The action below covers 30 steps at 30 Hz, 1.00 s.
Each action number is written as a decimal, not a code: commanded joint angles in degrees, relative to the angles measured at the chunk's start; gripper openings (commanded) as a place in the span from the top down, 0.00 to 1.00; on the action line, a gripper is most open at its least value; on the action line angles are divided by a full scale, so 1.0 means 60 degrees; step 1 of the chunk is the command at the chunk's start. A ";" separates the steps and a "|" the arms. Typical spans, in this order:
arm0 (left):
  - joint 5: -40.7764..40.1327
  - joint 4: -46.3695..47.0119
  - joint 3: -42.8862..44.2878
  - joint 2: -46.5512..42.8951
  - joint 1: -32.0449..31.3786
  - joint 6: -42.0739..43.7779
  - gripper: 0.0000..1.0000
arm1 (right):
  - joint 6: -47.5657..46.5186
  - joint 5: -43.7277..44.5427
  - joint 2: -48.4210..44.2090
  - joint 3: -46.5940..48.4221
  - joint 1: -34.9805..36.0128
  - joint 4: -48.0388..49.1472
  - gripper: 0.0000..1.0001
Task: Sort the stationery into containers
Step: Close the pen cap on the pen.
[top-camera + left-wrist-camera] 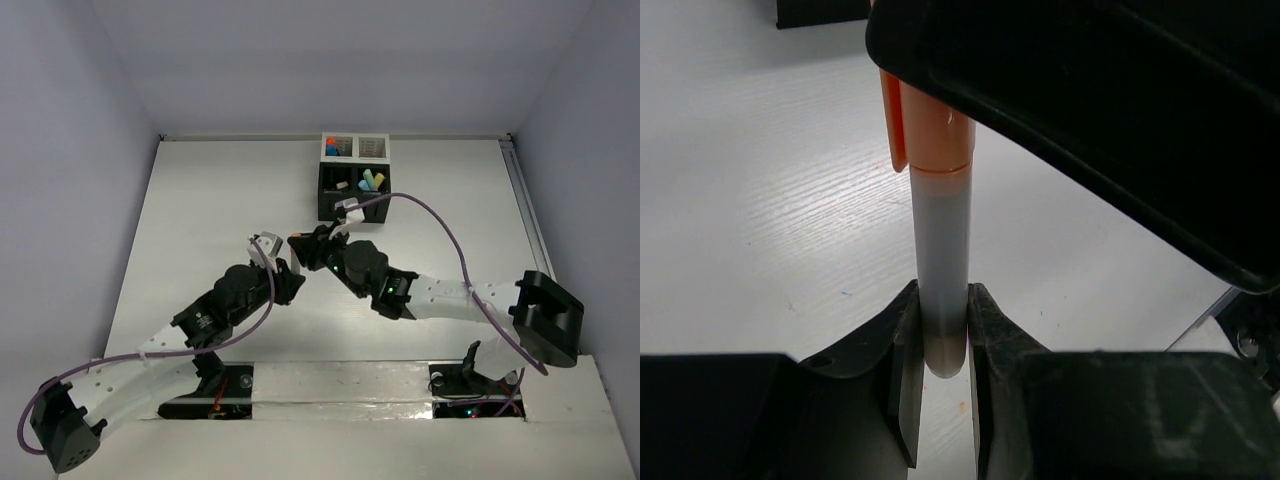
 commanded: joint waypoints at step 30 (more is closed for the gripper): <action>0.0845 0.6224 0.3127 0.1995 0.1476 -0.0331 1.00 | 0.1739 -0.1524 0.0184 -0.2156 0.0192 -0.1901 1.00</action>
